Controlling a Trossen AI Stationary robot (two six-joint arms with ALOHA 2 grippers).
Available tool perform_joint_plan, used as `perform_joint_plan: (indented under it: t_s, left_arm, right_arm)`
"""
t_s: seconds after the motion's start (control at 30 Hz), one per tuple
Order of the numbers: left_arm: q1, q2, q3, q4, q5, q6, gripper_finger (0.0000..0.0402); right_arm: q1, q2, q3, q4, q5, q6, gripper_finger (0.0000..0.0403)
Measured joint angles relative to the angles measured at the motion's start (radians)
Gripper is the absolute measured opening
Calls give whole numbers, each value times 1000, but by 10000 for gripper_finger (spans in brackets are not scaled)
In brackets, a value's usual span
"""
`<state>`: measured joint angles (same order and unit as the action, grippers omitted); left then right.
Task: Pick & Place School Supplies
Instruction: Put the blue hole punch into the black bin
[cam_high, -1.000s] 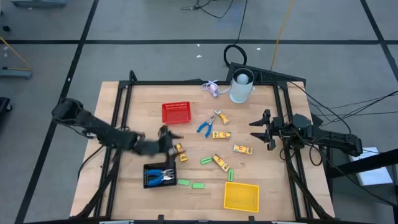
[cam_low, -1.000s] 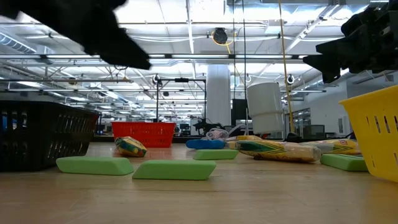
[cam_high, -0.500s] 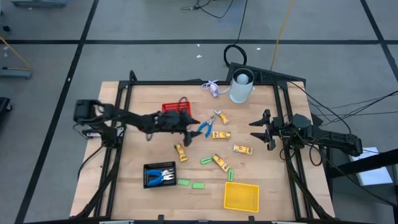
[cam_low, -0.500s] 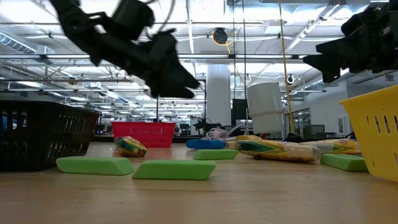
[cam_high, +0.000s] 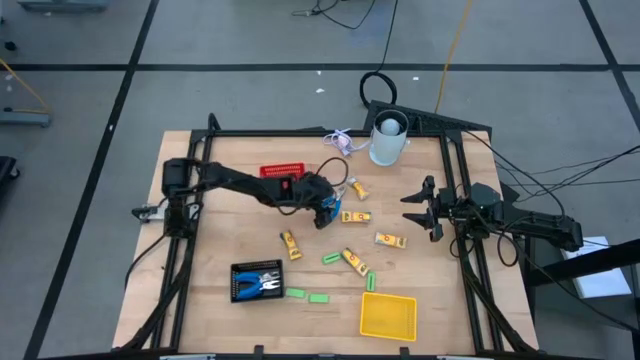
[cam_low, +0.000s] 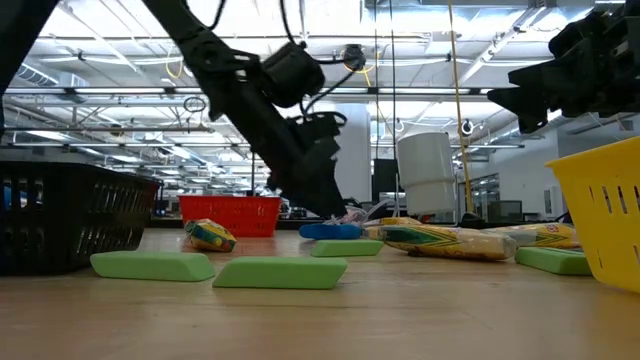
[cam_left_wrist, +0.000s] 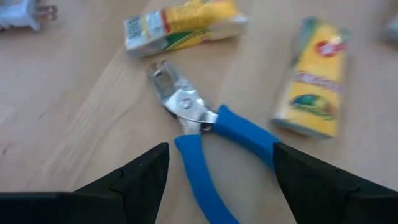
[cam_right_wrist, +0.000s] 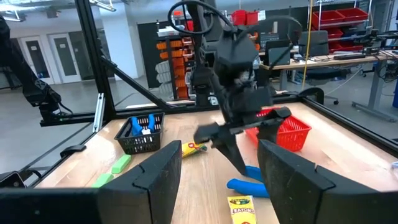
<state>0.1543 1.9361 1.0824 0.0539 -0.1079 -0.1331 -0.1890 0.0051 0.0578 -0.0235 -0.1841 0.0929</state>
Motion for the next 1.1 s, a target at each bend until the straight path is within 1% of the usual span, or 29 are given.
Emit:
perform_joint_plan:
  t_s: [0.17, 0.27, 0.57, 0.67, 0.73, 0.83, 0.9, 1.03, 1.07, 1.1]
  left_arm:
    - [9, 44, 66, -96, -33, 1, 290]
    - [13, 56, 72, -134, -62, -4, 290]
    - [16, 55, 72, -157, -74, -27, 289]
    - [14, 55, 72, -157, -74, -38, 278]
    - [14, 55, 72, -158, -71, -48, 255]
    - [14, 55, 72, -158, -50, -56, 202]
    - [12, 55, 72, -158, -46, -59, 158]
    - [10, 55, 72, -158, -28, -50, 48]
    - [9, 54, 72, -160, -26, -43, 34]
    - [9, 54, 72, -159, -24, -35, 34]
  right_arm:
    - [0, 0, 0, 0, 0, 4, 201]
    - [0, 0, 0, 0, 0, 4, 201]
    - [0, 0, 0, 0, -1, 4, 201]
    - [0, 0, 0, 0, -1, 4, 201]
    - [0, 0, 0, 0, -1, 4, 201]
    - [0, 0, 0, 0, -1, 3, 201]
    - [0, 0, 0, 0, -1, 3, 201]
    - [0, 0, 0, 0, -1, 2, 201]
    - [0, 0, 0, 0, -1, 2, 201]
    - [0, 0, 0, 0, -1, 2, 201]
